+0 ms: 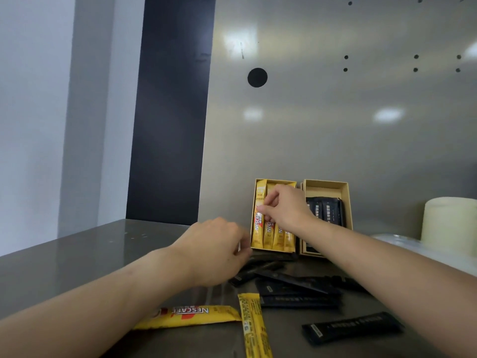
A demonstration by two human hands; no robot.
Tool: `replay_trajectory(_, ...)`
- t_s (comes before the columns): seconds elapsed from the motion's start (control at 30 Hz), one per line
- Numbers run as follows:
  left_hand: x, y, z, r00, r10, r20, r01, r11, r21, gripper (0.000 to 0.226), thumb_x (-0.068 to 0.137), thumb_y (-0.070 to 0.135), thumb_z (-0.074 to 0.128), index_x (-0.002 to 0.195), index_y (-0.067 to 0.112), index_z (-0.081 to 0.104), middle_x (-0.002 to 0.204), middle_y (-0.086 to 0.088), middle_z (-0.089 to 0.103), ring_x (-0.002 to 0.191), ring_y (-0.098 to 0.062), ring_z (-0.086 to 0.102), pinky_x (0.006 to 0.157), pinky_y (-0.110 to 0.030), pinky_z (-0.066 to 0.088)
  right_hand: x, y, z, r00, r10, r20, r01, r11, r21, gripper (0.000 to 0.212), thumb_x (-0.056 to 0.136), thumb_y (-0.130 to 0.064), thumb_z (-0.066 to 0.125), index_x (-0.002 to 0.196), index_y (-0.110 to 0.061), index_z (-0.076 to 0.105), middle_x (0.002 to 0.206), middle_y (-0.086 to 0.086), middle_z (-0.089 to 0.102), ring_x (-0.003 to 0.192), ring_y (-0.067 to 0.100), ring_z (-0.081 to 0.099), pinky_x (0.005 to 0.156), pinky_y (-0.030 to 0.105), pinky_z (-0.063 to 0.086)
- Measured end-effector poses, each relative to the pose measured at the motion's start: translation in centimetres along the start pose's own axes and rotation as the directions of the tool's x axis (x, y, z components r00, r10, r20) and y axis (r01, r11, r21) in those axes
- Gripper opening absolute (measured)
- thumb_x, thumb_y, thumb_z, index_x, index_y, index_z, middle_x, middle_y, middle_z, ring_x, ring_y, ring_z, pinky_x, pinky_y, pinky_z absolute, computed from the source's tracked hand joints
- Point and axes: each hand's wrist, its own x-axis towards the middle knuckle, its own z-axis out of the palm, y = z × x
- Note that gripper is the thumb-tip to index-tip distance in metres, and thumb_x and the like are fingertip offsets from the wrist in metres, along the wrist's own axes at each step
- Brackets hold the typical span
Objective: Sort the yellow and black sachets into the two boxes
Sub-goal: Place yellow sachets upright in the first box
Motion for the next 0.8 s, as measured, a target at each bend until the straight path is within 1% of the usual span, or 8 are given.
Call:
replay_trajectory(0.07, 0.0, 0.0, 0.0, 1.000, 0.001, -0.002, -0.001, 1.000, 0.002, 0.023, 0.101, 0.041, 0.047, 0.107, 0.030, 0.066, 0.096, 0.009, 0.070, 0.088, -0.013, 0.066, 0.079, -0.035, 0.058, 0.0, 0.3, 0.4, 1.000, -0.020, -0.006, 0.020, 1.000, -0.017, 0.013, 0.089, -0.018, 0.076, 0.082, -0.014, 0.066, 0.077, 0.002, 0.070, 0.066, 0.012, 0.070, 0.072, 0.035, 0.063)
replay_trajectory(0.2, 0.1, -0.1, 0.1, 1.000, -0.010, -0.029, 0.010, 1.000, -0.001, 0.021, 0.102, 0.039, 0.047, 0.107, 0.031, 0.065, 0.094, 0.009, 0.070, 0.085, -0.012, 0.066, 0.076, -0.032, 0.057, 0.1, 0.7, 0.5, 0.998, -0.069, -0.003, 0.068, 0.994, -0.087, 0.010, 0.091, -0.022, 0.074, 0.085, -0.015, 0.071, 0.084, -0.002, 0.069, 0.080, 0.014, 0.068, 0.079, 0.033, 0.059)
replay_trajectory(0.3, 0.3, -0.6, 0.2, 0.997, -0.046, -0.054, 0.046, 0.999, -0.008, 0.019, 0.102, 0.037, 0.046, 0.108, 0.031, 0.063, 0.096, 0.008, 0.070, 0.087, -0.014, 0.067, 0.082, -0.038, 0.059, -0.3, -0.5, -1.1, 0.993, -0.112, 0.045, 0.116, 0.988, -0.100, 0.009, 0.097, -0.021, 0.065, 0.094, -0.014, 0.070, 0.087, -0.002, 0.069, 0.075, 0.010, 0.066, 0.070, 0.026, 0.056)
replay_trajectory(0.4, 0.4, -1.2, 0.3, 0.995, -0.082, -0.055, 0.082, 0.997, -0.010, 0.017, 0.102, 0.035, 0.047, 0.111, 0.032, 0.061, 0.101, 0.007, 0.071, 0.092, -0.016, 0.067, 0.084, -0.041, 0.059, -2.0, -2.1, -4.0, 0.947, -0.207, 0.244, 0.240, 0.964, -0.114, 0.013, 0.100, -0.026, 0.059, 0.101, -0.017, 0.068, 0.087, -0.004, 0.072, 0.071, 0.009, 0.069, 0.060, 0.022, 0.052)
replay_trajectory(0.5, 0.4, -1.4, 0.2, 0.995, -0.088, -0.053, 0.087, 0.996, -0.011, 0.017, 0.101, 0.034, 0.048, 0.111, 0.032, 0.061, 0.100, 0.011, 0.070, 0.091, -0.014, 0.066, 0.083, -0.040, 0.059, -6.0, -2.1, -6.3, 0.855, -0.259, 0.450, 0.358, 0.921, -0.151, 0.017, 0.100, -0.034, 0.057, 0.103, -0.022, 0.069, 0.091, -0.009, 0.070, 0.079, 0.002, 0.067, 0.074, 0.020, 0.055)
replay_trajectory(0.6, 0.3, -1.3, 0.3, 0.996, -0.077, -0.050, 0.075, 0.997, -0.035, 0.017, 0.101, 0.033, 0.049, 0.111, 0.032, 0.062, 0.099, 0.012, 0.069, 0.088, -0.011, 0.065, 0.080, -0.038, 0.059, -10.6, -0.2, -8.2, 0.802, -0.221, 0.555, 0.397, 0.891, -0.219, 0.027, 0.096, -0.056, 0.052, 0.107, -0.036, 0.066, 0.099, -0.018, 0.066, 0.092, -0.005, 0.061, 0.084, 0.021, 0.052)
replay_trajectory(0.7, 0.4, -0.9, 0.4, 0.999, -0.040, -0.028, 0.037, 0.995, -0.091, 0.017, 0.101, 0.034, 0.051, 0.110, 0.031, 0.064, 0.102, 0.012, 0.068, 0.089, -0.008, 0.064, 0.081, -0.035, 0.059, -13.8, 1.4, -9.7, 0.813, -0.214, 0.542, 0.367, 0.910, -0.191, 0.036, 0.093, -0.064, 0.050, 0.116, -0.041, 0.064, 0.109, -0.024, 0.060, 0.105, -0.007, 0.056, 0.091, 0.019, 0.049)
replay_trajectory(0.8, 0.3, -0.3, 0.6, 0.999, 0.037, 0.008, -0.035, 0.981, -0.192, 0.017, 0.101, 0.032, 0.052, 0.109, 0.031, 0.067, 0.106, 0.012, 0.065, 0.095, -0.007, 0.061, 0.089, -0.037, 0.056, -14.8, 2.2, -9.9, 0.857, -0.229, 0.463, 0.293, 0.954, -0.070, 0.027, 0.093, -0.056, 0.058, 0.113, -0.042, 0.068, 0.109, -0.024, 0.064, 0.106, -0.006, 0.058, 0.089, 0.017, 0.049)
